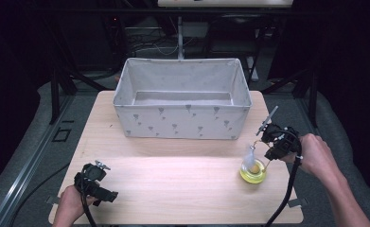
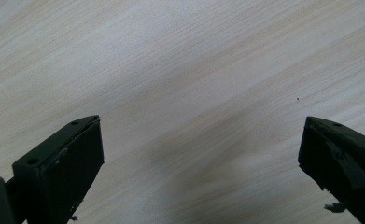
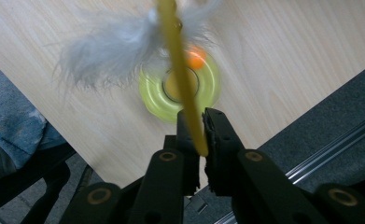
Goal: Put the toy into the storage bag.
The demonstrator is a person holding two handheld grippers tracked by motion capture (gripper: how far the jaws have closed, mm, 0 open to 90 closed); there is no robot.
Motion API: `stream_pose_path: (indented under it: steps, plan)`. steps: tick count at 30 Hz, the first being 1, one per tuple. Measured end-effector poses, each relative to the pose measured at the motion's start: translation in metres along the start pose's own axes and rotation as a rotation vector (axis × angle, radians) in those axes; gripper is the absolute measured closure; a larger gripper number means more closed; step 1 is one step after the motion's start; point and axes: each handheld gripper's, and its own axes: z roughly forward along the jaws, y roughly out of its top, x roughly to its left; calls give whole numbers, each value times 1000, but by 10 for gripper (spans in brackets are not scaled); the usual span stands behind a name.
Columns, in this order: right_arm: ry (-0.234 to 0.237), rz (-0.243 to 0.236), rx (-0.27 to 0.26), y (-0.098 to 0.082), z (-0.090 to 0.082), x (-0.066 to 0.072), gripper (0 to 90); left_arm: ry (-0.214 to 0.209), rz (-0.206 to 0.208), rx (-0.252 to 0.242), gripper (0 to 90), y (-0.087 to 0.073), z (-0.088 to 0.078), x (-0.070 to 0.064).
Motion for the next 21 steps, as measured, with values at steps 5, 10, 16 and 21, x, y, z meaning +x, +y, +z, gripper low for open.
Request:
stream_pose_path:
  steps: [5, 10, 16, 21]
  plan:
    - [9, -11, 12, 3, -2, 0, 880, 3, -5, 4, 3, 0, 0, 1]
    - [22, -24, 19, 7, -3, 1, 882, 2, -5, 3, 4, 0, 0, 1]
    - [19, -33, 2, 11, -6, 1, 883, 3, -11, 2, 4, -1, 0, 1]
    - [23, -35, -10, 13, -12, 0, 883, 3, -10, 2, 4, -1, 0, 1]
